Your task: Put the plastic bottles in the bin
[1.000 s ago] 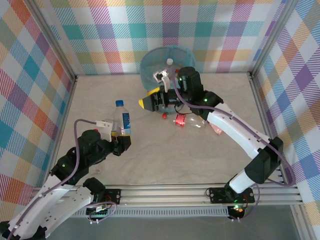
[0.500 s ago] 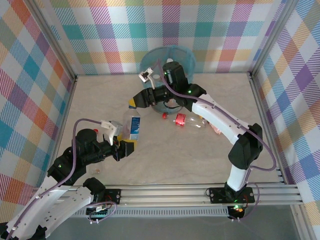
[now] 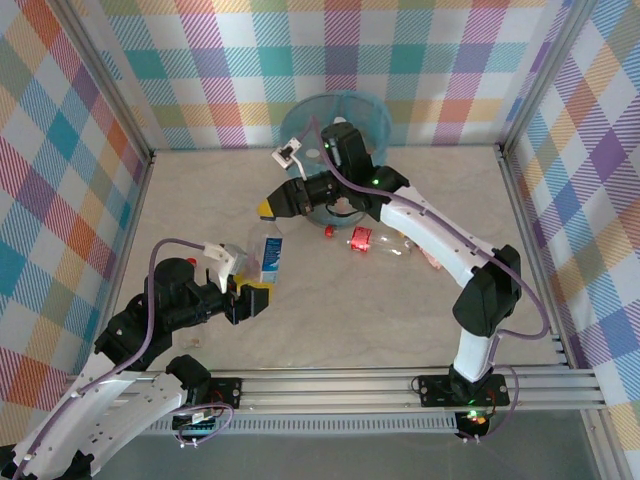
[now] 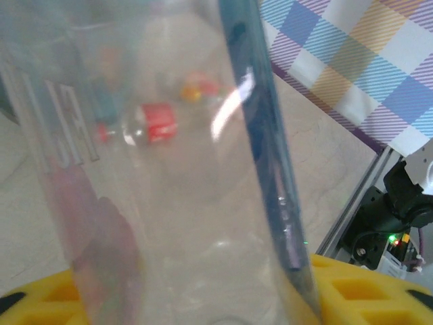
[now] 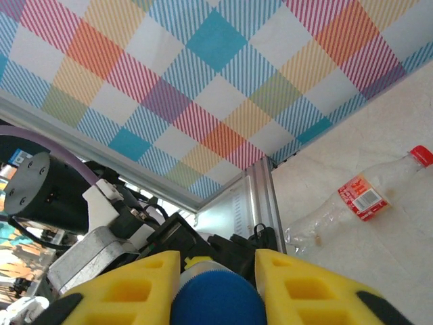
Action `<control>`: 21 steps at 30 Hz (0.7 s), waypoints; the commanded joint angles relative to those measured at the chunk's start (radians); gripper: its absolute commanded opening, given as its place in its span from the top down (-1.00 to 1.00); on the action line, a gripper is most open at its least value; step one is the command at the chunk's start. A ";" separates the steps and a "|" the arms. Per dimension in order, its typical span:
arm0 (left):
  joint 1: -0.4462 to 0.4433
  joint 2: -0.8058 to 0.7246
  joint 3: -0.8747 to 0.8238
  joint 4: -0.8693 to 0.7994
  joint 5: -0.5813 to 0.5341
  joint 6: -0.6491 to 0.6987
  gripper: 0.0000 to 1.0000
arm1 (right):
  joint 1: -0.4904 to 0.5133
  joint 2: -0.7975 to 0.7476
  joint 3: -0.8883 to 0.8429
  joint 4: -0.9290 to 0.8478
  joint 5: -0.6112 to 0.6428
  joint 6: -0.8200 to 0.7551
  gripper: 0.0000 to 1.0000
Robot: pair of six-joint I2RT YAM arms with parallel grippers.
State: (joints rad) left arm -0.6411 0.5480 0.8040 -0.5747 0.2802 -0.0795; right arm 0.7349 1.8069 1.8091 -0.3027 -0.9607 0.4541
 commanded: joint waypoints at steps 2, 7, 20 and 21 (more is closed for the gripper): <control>-0.011 -0.025 0.041 0.013 -0.034 0.029 -0.54 | 0.006 0.015 0.098 -0.095 0.020 -0.064 0.52; -0.011 -0.087 0.031 -0.012 -0.110 0.062 -0.84 | -0.041 0.043 0.332 -0.329 0.177 -0.214 0.54; -0.011 -0.102 0.039 -0.124 -0.280 -0.005 -0.85 | -0.204 0.079 0.478 -0.135 0.786 -0.455 0.61; -0.011 -0.095 0.040 -0.126 -0.280 -0.010 -0.85 | -0.215 0.100 0.497 -0.122 0.810 -0.462 0.61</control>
State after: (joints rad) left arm -0.6411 0.4328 0.8165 -0.6636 0.0444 -0.0616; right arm 0.5369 1.8664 2.2993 -0.5346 -0.3252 0.0666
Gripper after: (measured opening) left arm 0.928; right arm 0.281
